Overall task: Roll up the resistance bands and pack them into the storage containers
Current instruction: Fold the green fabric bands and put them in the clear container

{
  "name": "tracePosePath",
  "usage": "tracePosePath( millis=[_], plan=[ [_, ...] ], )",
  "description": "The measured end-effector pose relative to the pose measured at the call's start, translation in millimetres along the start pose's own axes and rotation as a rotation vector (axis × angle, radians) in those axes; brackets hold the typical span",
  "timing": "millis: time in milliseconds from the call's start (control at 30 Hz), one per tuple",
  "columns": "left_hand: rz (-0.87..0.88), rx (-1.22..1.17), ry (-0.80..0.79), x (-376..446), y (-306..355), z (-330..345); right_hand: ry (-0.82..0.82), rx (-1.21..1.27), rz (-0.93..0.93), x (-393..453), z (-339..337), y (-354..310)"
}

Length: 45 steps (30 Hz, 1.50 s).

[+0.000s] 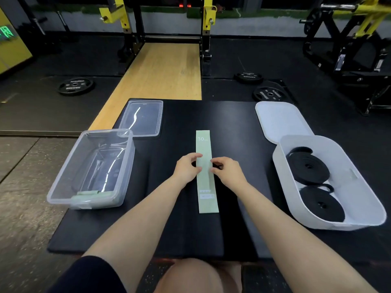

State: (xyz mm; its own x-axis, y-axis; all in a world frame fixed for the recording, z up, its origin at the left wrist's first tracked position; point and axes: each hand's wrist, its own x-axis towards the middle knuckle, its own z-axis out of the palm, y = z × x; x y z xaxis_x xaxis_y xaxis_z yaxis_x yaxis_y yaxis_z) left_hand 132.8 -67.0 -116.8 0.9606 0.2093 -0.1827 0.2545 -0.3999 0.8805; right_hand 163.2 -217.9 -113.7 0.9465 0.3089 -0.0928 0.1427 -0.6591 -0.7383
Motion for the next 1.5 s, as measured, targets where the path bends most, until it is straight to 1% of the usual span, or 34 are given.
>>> tracePosePath(
  millis=[233, 433, 567, 633, 700, 767, 867, 933, 1033, 1100, 1167, 1333, 1500],
  plan=[
    [0.065, 0.224, -0.038, -59.4, -5.7, 10.4, -0.098, -0.171, -0.097, -53.0, -1.1, 8.8],
    [0.098, 0.349, -0.034, -97.2, -9.3, 14.0, -0.15, -0.244, -0.183, -88.9, 0.0, 8.5],
    [0.127, 0.455, -0.091, -111.9, -12.6, 17.1, -0.172, -0.27, -0.215, -102.7, 1.8, 9.7],
    [0.142, 0.525, -0.132, -117.6, -13.2, 18.2, -0.164, -0.309, -0.216, -108.4, 3.2, 11.5],
    [0.139, 0.579, -0.144, -122.6, -13.2, 19.8, -0.114, -0.371, -0.228, -113.5, 5.6, 14.3],
    [0.133, 0.61, -0.119, -128.2, -13.3, 22.3, -0.064, -0.404, -0.238, -118.3, 8.7, 15.9],
    [0.2, 0.687, -0.082, -135.2, -12.9, 25.9, -0.038, -0.453, -0.245, -121.5, 12.8, 15.4],
    [0.233, 0.721, -0.067, -137.3, -11.5, 29.0, -0.03, -0.463, -0.239, -121.2, 13.3, 14.9],
    [0.205, 0.702, -0.044, -140.0, -11.2, 31.5, -0.032, -0.445, -0.226, -119.8, 12.0, 15.5],
    [0.211, 0.751, -0.027, -141.0, -11.8, 32.5, -0.042, -0.436, -0.213, -119.4, 11.6, 16.3],
    [0.2, 0.75, -0.002, -142.6, -13.4, 32.5, -0.052, -0.427, -0.203, -119.6, 11.7, 17.5],
    [0.159, 0.776, -0.025, -141.4, -6.3, 29.3, -0.084, -0.413, -0.223, -121.2, 11.8, 17.5],
    [0.178, 0.884, -0.036, -141.0, -0.4, 25.8, -0.048, -0.497, -0.205, -120.3, 17.1, 11.1]
  ],
)
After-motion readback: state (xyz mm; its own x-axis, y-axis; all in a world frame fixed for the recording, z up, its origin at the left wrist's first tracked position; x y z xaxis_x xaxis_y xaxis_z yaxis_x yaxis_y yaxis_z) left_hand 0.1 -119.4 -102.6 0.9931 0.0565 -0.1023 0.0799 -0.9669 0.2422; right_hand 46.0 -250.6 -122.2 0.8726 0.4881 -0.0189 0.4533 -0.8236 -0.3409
